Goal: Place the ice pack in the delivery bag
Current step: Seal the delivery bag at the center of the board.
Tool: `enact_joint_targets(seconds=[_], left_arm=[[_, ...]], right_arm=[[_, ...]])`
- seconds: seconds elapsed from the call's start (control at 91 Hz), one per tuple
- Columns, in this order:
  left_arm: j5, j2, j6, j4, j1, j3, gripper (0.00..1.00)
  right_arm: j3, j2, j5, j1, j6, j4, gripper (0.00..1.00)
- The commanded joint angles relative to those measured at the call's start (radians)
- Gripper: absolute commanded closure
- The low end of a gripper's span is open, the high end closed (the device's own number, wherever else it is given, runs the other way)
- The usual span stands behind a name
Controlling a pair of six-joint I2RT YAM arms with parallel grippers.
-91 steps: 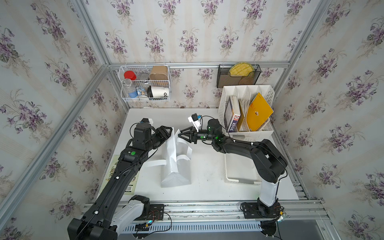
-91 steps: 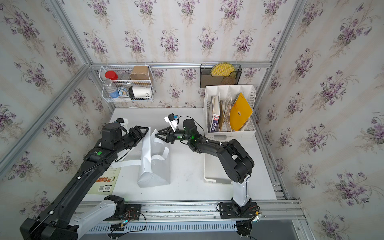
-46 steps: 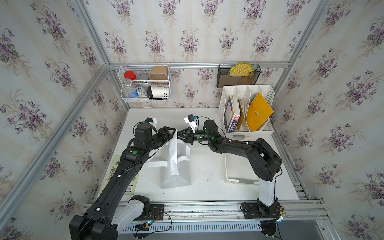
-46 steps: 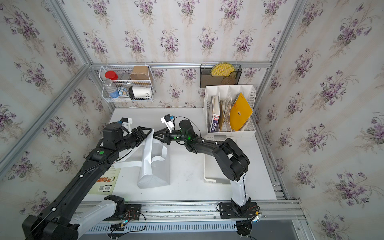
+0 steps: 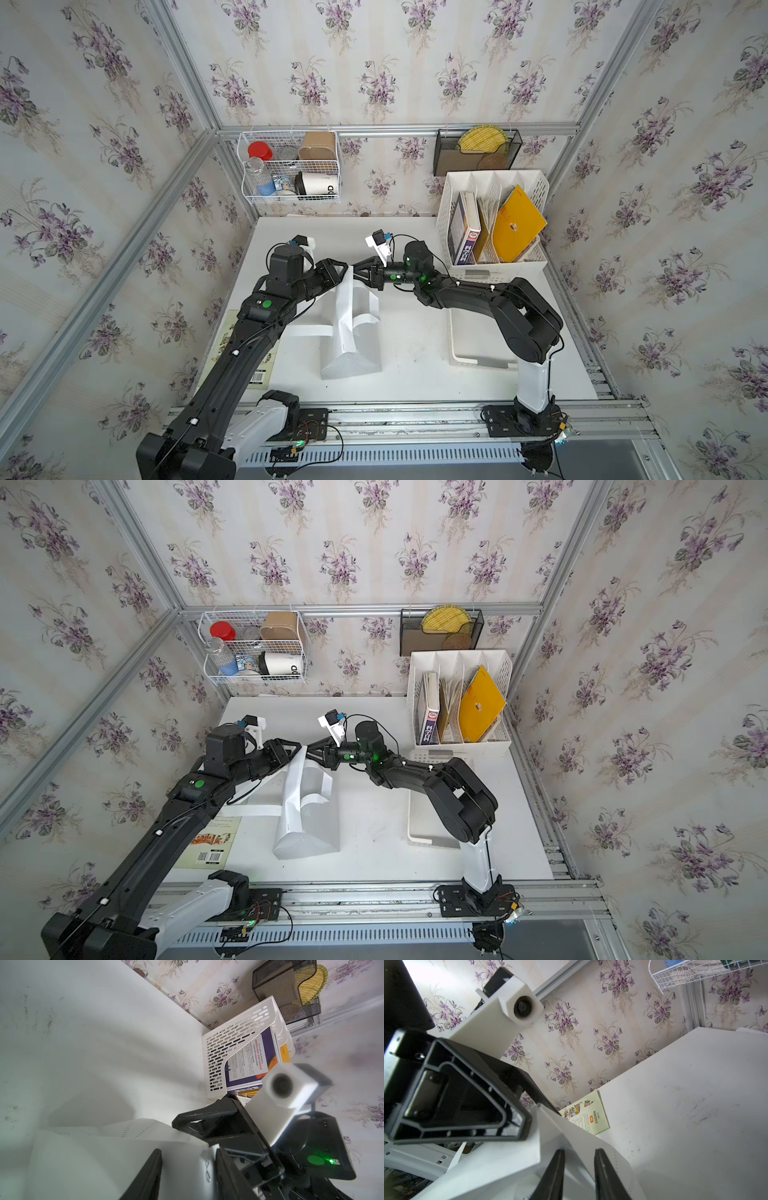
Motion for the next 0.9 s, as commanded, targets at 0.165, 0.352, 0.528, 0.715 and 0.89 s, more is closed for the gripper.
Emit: enact_joint_targets(seconds=[0.165,0.352,0.528,0.715,0.89], left_arm=[[-0.038,0.045,0.091,-0.099,-0.002,0.051,0.63],[-0.081,0.075,0.132,-0.155,-0.002,0.088,0.8],[-0.082,0.104,0.15,-0.187,-0.002,0.125,0.95],[-0.066,0.113,0.171,-0.174,-0.002,0.154,1.0],[0.031,0.109,0.172,-0.076,-0.002,0.134,1.0]], right_arm=[[0.013,-0.018,0.053,0.009,-0.001,-0.039,0.72],[-0.004,-0.045,0.079,0.012,0.0,-0.046,0.71],[-0.017,-0.076,0.109,0.015,-0.001,-0.071,0.69],[-0.035,-0.149,0.213,0.016,-0.032,-0.197,0.59],[-0.112,-0.245,0.289,0.017,-0.051,-0.309,0.41]])
